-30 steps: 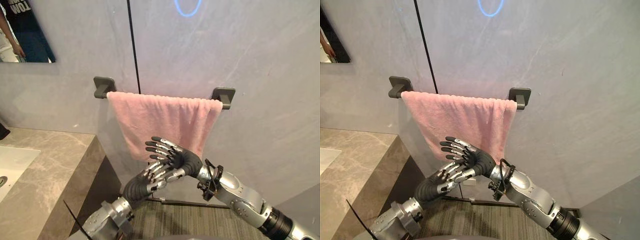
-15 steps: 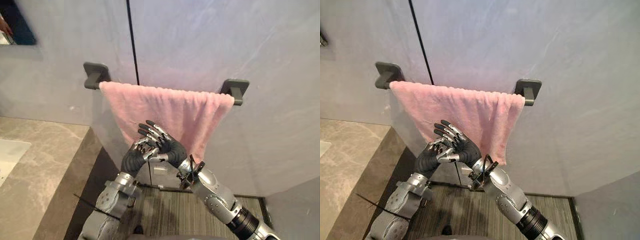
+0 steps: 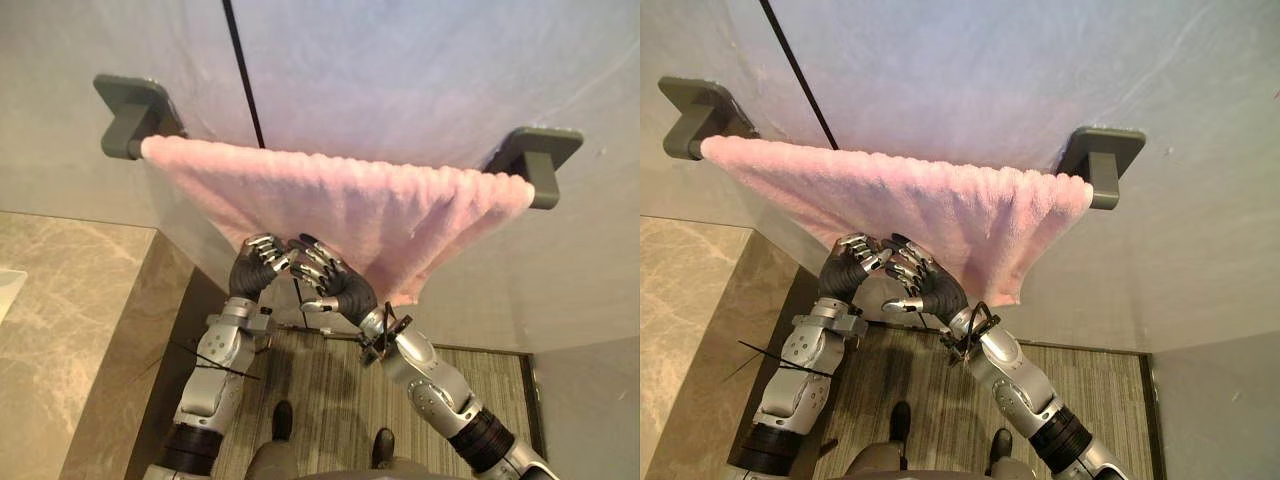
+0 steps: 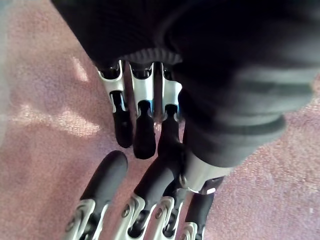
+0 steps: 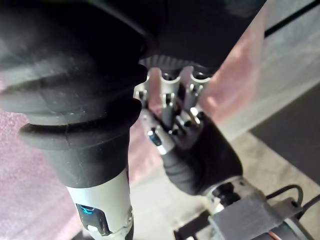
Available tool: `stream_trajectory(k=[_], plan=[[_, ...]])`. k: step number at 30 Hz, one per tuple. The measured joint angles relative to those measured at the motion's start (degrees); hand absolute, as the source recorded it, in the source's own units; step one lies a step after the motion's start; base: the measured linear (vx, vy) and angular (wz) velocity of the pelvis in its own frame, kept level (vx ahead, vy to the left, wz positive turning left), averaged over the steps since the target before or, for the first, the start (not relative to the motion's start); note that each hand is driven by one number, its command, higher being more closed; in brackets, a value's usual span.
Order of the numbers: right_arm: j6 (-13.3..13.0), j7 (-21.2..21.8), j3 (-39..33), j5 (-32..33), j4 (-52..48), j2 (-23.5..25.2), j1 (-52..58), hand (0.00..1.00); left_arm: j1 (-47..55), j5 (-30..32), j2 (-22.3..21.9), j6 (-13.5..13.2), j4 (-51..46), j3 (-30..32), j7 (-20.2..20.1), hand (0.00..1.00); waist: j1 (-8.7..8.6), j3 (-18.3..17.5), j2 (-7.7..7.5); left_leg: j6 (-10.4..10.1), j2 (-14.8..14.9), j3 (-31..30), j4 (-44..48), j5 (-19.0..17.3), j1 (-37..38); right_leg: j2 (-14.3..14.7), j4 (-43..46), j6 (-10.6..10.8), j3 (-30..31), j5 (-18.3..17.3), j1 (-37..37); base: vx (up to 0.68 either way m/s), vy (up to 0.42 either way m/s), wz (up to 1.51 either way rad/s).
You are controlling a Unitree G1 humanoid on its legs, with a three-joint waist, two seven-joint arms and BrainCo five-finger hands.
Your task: Organize washtable
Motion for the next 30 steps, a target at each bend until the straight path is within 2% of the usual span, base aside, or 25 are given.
stream_trajectory(k=[3,7,14,18,21,22,25,27,28,29,30], plan=[[0.00,-0.50,-1.33,-0.72,0.00,1.11,-0.16,0.00,-1.82,0.97,-1.18,0.00,1.07,1.97,1.21,0.00,-0.06,0.30,0.10,0.09,-0.03,0.13,-1.14,1.34,-0.84,0.04,0.02,-0.02,0.40,0.74,-1.66,-0.10,0.001,-0.06],[0.00,-0.31,-1.62,-1.14,-0.03,1.61,1.12,0.00,-1.41,0.95,-2.72,0.11,2.98,7.96,3.67,0.00,-1.36,0.34,0.16,0.19,-0.07,0.84,-2.37,2.36,-0.59,0.07,-0.01,0.11,1.45,1.48,-2.50,-0.10,0.010,-0.11],[1.16,1.56,-2.92,-3.56,1.93,1.55,9.42,0.00,3.55,2.28,-3.96,0.24,3.05,9.52,3.37,0.00,-1.54,0.28,0.12,0.20,-0.05,2.05,-2.50,2.45,0.44,0.10,-0.46,0.31,3.05,1.79,-2.04,-0.02,0.002,-0.09],[2.96,2.71,-9.15,-10.21,14.68,2.12,15.24,0.00,9.12,4.96,-4.40,0.48,8.81,10.10,1.86,0.00,-1.50,0.04,0.19,0.15,0.04,2.40,-2.46,2.41,2.38,0.28,-2.15,0.29,3.21,2.37,0.45,0.01,-0.008,-0.07],[4.00,2.52,-16.59,-17.99,28.60,2.99,16.68,0.00,12.21,6.63,-4.71,1.37,18.86,11.08,0.47,0.00,-1.52,-0.03,0.21,-0.16,0.47,3.03,-2.37,2.17,3.65,0.67,-2.16,0.20,3.63,2.53,1.39,-0.10,-0.034,-0.08],[4.69,-2.97,-24.20,-37.02,48.52,4.03,18.05,0.00,16.88,11.04,-9.11,3.78,43.01,17.62,1.14,0.00,-1.40,-0.53,1.00,-1.46,2.58,1.42,3.68,-0.82,4.30,2.20,-3.04,-0.30,3.00,2.95,5.28,-0.29,-0.080,0.04],[4.64,-3.84,-24.30,-38.65,48.53,3.96,18.54,0.00,18.32,11.05,-10.12,3.99,43.10,17.65,1.13,0.00,-1.46,-1.48,2.62,-1.89,2.72,0.46,3.02,-0.90,4.39,2.42,-3.02,-0.58,2.97,2.51,5.15,-0.18,-0.036,0.06],[3.64,-3.68,-26.72,-38.75,52.83,4.63,18.25,0.00,17.90,11.48,-11.04,2.80,47.60,18.98,1.03,0.00,-1.47,-1.16,3.80,-1.92,2.74,-0.12,2.21,-1.02,4.33,2.93,-2.88,-0.61,2.71,2.52,5.14,-0.10,-0.023,0.05],[3.12,-3.83,-30.67,-38.54,57.00,5.25,17.07,0.00,16.30,12.52,-12.23,2.35,52.55,21.66,1.15,0.00,-2.10,-2.32,4.09,-2.02,2.89,-0.56,2.25,-0.98,3.90,2.94,-2.28,-0.85,2.64,2.66,4.43,-0.08,-0.060,0.18],[2.88,-4.62,-35.96,-38.43,63.13,5.22,15.65,0.00,15.21,13.66,-12.90,3.14,58.06,23.41,2.13,0.00,-3.03,-4.77,6.23,-3.62,4.11,-1.91,4.07,-0.99,-0.67,4.26,0.73,-2.26,2.14,2.52,0.22,-0.06,-0.068,0.26],[2.87,-5.48,-39.91,-38.91,66.40,5.68,15.58,0.00,14.16,13.02,-11.94,4.06,60.41,24.09,2.21,0.00,-3.60,-5.35,4.25,-3.04,4.25,-0.76,3.29,-1.41,-1.27,3.46,0.97,-4.65,-0.93,3.16,-1.72,0.00,-0.065,0.24]])
